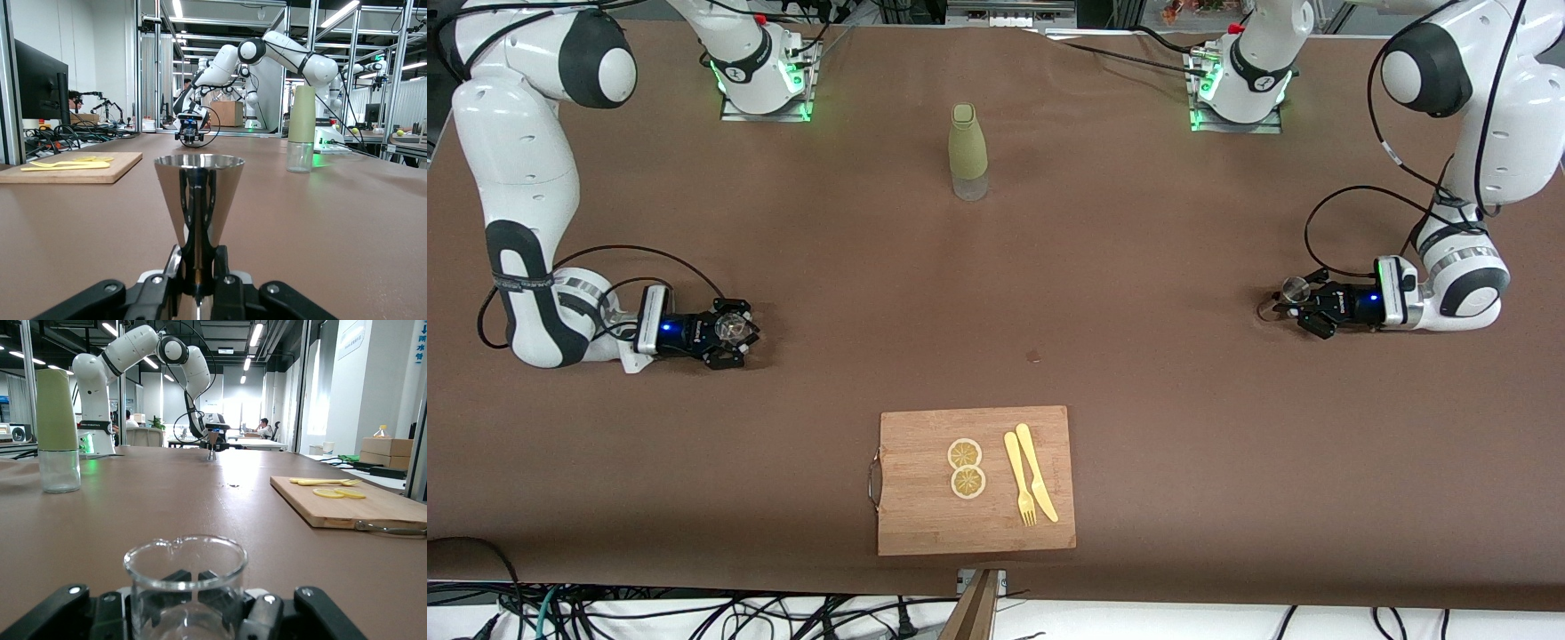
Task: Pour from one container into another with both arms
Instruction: 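Set down the glass and open the right gripper while the left releases the jigger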
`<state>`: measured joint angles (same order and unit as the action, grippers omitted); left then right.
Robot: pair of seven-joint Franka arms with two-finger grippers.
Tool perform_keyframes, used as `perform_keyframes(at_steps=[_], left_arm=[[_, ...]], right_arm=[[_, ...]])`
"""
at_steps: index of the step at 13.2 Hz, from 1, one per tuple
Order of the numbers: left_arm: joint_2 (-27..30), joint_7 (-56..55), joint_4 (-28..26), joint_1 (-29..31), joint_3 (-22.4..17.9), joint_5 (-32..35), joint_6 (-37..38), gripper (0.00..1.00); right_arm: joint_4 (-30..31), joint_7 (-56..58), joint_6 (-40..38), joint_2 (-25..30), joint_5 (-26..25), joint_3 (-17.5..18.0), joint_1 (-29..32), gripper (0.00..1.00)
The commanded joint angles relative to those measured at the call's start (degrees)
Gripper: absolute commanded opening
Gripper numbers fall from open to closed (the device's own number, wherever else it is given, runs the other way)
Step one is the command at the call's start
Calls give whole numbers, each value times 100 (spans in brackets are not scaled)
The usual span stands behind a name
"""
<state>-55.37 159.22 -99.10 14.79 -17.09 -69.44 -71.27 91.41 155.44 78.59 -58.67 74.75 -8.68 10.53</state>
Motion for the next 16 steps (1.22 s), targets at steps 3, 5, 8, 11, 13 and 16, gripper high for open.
perform_keyframes(at_steps=[3, 5, 8, 11, 13, 16], left_arm=[[-167, 1313, 4, 33, -40, 203, 113, 0], [-167, 1313, 13, 33, -49, 221, 96, 0], [-203, 1348, 57, 33, -49, 229, 78, 100], [-203, 1270, 179, 33, -101, 238, 52, 100], [-177, 790, 529, 24, -224, 596, 34, 100], [-106, -641, 1530, 24, -444, 1536, -334, 100]], right_arm=[[35, 329, -1, -179, -74, 77, 81, 0], [35, 329, 77, -197, -74, 77, 81, 10], [8, 320, 95, -197, -66, 77, 81, 47], [0, 329, 104, -215, -57, 77, 81, 47], [0, 329, 95, -215, -66, 77, 81, 47], [-9, 250, 104, -189, -83, -28, 107, 100]])
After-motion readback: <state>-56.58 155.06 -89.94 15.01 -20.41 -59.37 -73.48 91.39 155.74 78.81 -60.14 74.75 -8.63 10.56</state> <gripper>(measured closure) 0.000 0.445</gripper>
